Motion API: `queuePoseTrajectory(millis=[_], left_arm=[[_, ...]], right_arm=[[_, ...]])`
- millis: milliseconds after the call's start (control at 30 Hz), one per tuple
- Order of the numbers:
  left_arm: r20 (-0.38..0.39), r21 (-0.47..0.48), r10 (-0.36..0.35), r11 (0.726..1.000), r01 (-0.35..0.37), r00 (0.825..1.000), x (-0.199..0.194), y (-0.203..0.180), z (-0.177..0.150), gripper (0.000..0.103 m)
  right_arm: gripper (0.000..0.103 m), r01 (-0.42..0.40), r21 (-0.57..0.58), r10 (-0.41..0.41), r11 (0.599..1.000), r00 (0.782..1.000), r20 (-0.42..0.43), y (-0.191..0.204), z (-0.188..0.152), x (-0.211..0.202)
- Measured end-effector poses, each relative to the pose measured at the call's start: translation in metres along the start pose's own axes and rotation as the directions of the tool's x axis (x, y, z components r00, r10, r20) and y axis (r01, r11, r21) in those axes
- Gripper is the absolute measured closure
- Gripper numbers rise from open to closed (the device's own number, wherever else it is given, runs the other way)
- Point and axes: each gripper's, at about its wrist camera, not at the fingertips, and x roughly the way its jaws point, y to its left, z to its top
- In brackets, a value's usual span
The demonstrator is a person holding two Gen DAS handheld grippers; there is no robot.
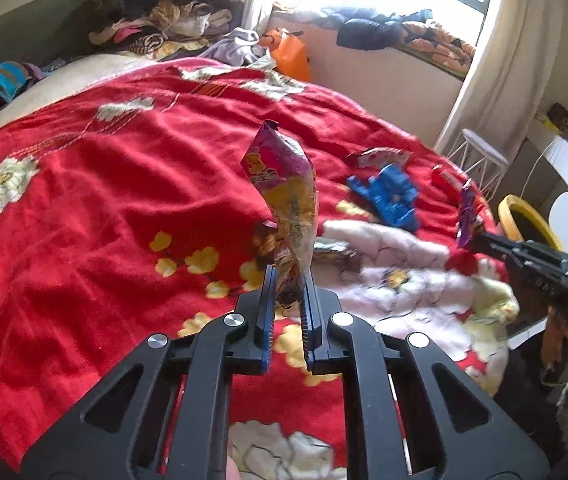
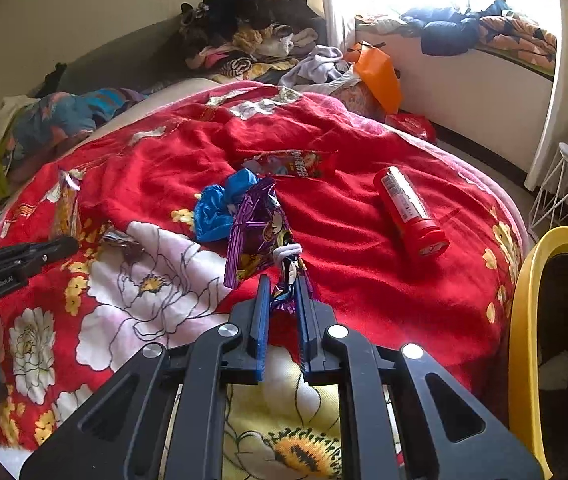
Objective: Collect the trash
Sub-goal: 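Grasp the pink snack bag with the left tool while the right tool grasps the purple wrapper, then carry the pink snack bag in the left tool while the right tool carries the purple wrapper over the bin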
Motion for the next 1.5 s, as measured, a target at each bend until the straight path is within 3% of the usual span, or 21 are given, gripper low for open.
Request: queuePoseTrajectory(millis=[500, 1500], left_arm=[[0.064, 0.085, -0.078, 0.994, 0.073, 0.995, -0.022, -0.056, 0.025, 0.096], [0.118, 0.212, -0.18, 0.965, 0.152, 0.977, -0.034, -0.131, 0.043, 0.096]], right_arm=[[0.091, -0.041, 0.01, 0.04, 0.999, 0.995, 0.088, 0.0, 0.009, -0.046], [0.091, 0.022, 0.095, -0.04, 0.995, 0.98, 0.196, -0.044, 0.015, -0.103]])
